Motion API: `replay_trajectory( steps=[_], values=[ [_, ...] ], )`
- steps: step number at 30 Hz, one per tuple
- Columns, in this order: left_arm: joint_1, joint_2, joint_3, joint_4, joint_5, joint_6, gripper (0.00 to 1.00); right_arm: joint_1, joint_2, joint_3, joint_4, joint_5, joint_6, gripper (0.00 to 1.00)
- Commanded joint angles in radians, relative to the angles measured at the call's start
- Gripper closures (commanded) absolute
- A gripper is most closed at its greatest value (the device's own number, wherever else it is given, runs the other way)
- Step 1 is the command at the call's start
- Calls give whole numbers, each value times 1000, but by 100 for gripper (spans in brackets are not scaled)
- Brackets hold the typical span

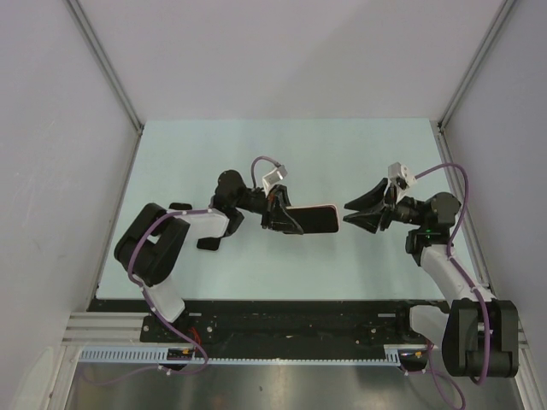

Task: Take the phone out of the phone case
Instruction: Remove the phone case from the phone.

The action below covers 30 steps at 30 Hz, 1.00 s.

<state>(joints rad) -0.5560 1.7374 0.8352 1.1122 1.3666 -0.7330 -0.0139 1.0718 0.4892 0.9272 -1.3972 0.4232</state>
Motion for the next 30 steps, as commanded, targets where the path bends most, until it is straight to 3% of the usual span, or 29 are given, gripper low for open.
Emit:
replay_trajectory(
  steps=[1, 6, 14, 30],
  values=[
    [19, -32, 1, 29, -41, 29, 100, 11, 7, 60, 61, 82, 182, 52],
    [22, -32, 2, -18, -61, 64, 100, 37, 19, 69, 53, 118, 226, 53],
    [21, -52, 4, -92, -84, 118, 100, 69, 56, 68, -36, 118, 118, 56],
    [21, -79, 7, -98, -35, 113, 100, 52, 94, 69, -2, 46, 101, 64]
  ],
)
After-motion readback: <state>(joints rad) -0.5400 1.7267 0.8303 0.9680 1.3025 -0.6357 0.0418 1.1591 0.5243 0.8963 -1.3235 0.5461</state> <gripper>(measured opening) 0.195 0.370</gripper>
